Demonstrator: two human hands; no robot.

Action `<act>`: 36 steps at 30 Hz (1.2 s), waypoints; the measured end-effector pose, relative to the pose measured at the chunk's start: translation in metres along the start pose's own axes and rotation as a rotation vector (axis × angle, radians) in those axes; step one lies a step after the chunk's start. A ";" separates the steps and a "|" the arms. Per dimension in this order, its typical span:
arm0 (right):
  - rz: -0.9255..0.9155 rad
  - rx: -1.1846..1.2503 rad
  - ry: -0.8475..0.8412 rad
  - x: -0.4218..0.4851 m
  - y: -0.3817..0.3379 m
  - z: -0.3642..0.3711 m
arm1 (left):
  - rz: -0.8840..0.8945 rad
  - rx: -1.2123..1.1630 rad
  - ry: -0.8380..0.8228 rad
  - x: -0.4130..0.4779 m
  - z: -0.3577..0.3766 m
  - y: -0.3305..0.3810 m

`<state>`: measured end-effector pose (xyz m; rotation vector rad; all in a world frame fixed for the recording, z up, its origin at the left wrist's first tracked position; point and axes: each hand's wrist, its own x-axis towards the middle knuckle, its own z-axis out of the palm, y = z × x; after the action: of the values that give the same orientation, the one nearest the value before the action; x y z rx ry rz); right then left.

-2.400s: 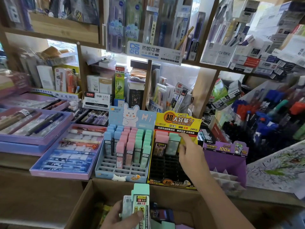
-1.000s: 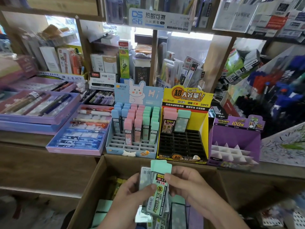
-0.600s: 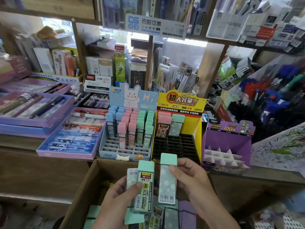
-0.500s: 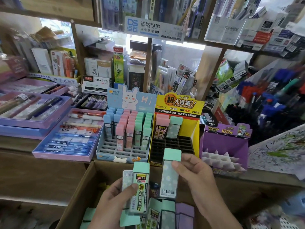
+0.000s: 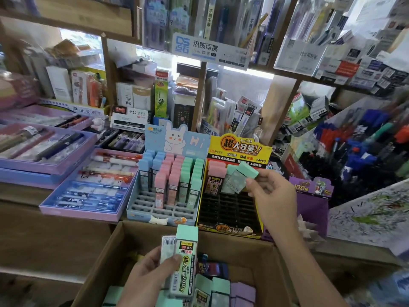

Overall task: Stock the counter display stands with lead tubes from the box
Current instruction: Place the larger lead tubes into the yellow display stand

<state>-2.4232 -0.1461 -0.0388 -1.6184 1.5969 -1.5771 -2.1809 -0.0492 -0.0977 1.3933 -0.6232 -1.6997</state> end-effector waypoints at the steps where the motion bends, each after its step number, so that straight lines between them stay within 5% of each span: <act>1: -0.012 -0.038 0.000 0.002 0.003 0.003 | -0.003 -0.006 -0.002 0.000 0.000 0.000; 24: 0.023 -0.244 -0.077 0.016 0.023 0.018 | -0.015 0.010 0.019 0.002 0.000 0.001; 36: -0.146 -0.439 -0.137 0.008 0.022 0.020 | 0.016 0.009 -0.010 0.006 -0.002 -0.003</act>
<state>-2.4186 -0.1680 -0.0598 -2.0578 1.8785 -1.1998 -2.1799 -0.0521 -0.1037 1.3828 -0.6465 -1.6938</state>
